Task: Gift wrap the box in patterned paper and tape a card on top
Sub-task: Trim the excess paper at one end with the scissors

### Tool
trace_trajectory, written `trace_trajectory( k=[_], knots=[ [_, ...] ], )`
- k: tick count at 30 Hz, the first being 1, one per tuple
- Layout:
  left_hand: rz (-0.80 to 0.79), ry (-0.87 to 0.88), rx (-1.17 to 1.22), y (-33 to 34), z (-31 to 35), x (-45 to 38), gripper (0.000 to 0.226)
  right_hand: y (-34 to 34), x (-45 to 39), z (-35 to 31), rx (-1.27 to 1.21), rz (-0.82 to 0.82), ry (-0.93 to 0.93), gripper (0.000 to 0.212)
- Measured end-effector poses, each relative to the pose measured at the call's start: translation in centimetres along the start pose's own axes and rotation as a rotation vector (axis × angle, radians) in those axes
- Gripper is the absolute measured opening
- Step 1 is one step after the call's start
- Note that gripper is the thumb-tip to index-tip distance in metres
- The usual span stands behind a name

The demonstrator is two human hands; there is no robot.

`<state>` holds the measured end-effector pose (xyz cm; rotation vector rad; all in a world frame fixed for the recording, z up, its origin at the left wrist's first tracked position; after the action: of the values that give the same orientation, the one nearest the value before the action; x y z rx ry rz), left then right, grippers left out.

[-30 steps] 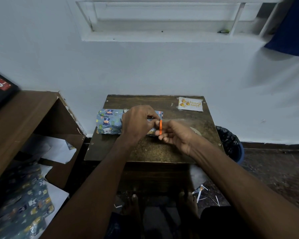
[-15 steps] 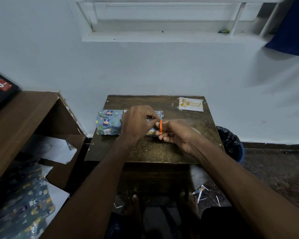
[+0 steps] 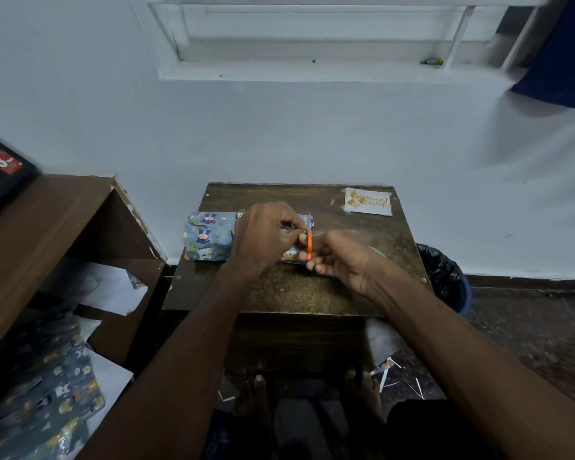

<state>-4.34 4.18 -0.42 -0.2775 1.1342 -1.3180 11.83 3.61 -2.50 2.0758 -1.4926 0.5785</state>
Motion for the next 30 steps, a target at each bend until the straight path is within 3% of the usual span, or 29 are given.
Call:
trace_trajectory(
  k=[3, 8, 10, 13, 18, 25, 30],
  knots=[
    [-0.038, 0.002, -0.036, -0.3, -0.5, -0.3, 0.020, 0.0, 0.2, 0.2, 0.016, -0.006, 0.019, 0.024],
    [-0.350, -0.135, -0.117, -0.8, -2.3, 0.0, 0.107, -0.1, -0.1, 0.3, 0.025, -0.024, 0.046, 0.024],
    [-0.418, -0.156, -0.124, -1.0, -2.7, 0.1, 0.119, -0.1, -0.2, 0.3, 0.025, -0.022, 0.047, 0.025],
    [-0.439, -0.139, -0.189, -0.7, -2.7, 0.1, 0.113, 0.0, -0.2, 0.2, 0.025, -0.021, 0.030, 0.025],
    [-0.268, -0.030, -0.323, -0.6, -1.9, -0.3, 0.095, 0.2, -0.1, -0.2, 0.038, -0.028, -0.058, 0.014],
    [-0.195, 0.060, -0.367, -0.2, -0.8, 0.2, 0.109, -0.1, 0.2, -0.5, 0.091, 0.010, -0.174, 0.014],
    [-0.159, 0.115, -0.336, -0.9, -0.5, 0.1, 0.080, -0.1, 1.1, -0.7, 0.067, -0.021, -0.186, 0.030]
  ],
)
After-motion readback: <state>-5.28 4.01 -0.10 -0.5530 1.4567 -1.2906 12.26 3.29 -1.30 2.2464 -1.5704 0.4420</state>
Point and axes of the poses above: each hand's wrist, its own x-axis away from the middle knuckle, its own y-axis out of the palm, z = x × y, the point moved 4 cm from there along -x, towards the middle knuckle, and after that the axes turned 8 degrees about y, right-handed, at the moved point
